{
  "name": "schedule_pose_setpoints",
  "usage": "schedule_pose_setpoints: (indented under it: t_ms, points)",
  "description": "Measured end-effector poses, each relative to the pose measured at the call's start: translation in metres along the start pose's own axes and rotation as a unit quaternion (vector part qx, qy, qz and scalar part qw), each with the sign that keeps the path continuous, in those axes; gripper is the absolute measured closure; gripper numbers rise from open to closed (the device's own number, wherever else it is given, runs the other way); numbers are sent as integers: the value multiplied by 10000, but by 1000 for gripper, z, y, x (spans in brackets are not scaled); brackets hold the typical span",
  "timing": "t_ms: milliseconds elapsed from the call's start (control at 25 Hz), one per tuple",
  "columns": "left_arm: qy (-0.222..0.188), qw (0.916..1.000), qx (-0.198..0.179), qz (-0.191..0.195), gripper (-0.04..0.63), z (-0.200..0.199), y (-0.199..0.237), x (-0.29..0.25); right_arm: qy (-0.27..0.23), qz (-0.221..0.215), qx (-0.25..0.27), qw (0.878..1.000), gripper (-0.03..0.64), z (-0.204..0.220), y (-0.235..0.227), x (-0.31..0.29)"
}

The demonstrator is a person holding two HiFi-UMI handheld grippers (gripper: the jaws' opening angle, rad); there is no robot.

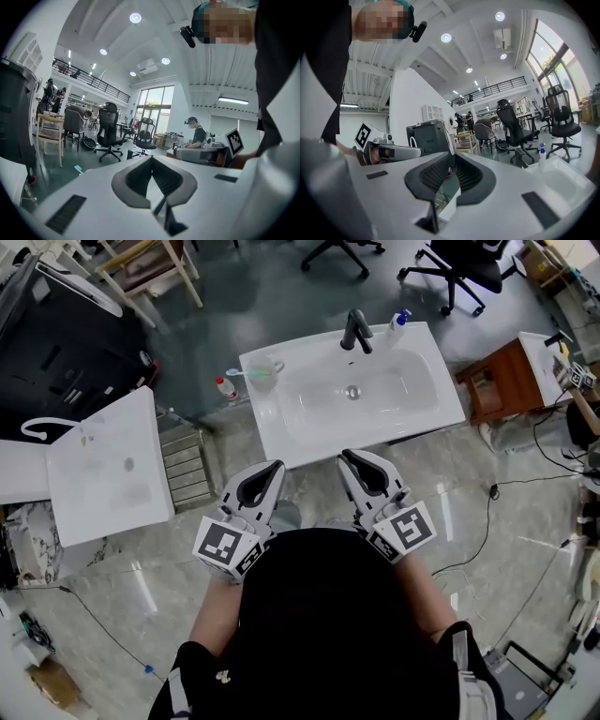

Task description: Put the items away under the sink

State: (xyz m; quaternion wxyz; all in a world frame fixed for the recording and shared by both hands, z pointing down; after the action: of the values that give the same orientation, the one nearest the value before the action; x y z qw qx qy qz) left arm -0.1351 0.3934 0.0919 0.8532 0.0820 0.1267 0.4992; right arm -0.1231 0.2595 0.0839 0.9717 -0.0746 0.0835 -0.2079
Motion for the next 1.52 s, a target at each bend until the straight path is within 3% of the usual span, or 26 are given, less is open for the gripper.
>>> schedule_pose_setpoints:
  t_ms: [440,720,1080,1520]
  points:
    - [35,9998,106,183,574,-11,97,19,94,187,45,9998,560,-5,23,-109]
    - [133,9997,223,20,572,-3,130,26,405,204,97,9989,560,13,20,-142]
    - [202,9950,667,-718,572,2,150,13,878,-139,110,9960,560,42,-20,-168]
    - [328,9739,1026,-1997,572,16,166,-21,1378,-753,378,9869,560,105,-91,-227]
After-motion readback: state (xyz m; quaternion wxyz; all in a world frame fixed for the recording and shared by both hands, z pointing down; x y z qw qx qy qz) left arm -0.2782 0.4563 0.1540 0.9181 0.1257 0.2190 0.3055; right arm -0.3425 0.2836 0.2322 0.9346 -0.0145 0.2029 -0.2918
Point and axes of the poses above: the fingertips, and each gripper's own axes: x backward along the fingers, y to its left, z out of its underside, the point moved 2 cm from there along x, backward along the fingers, and after that the axes turned 8 degrees about z, right-handed, at the moved point
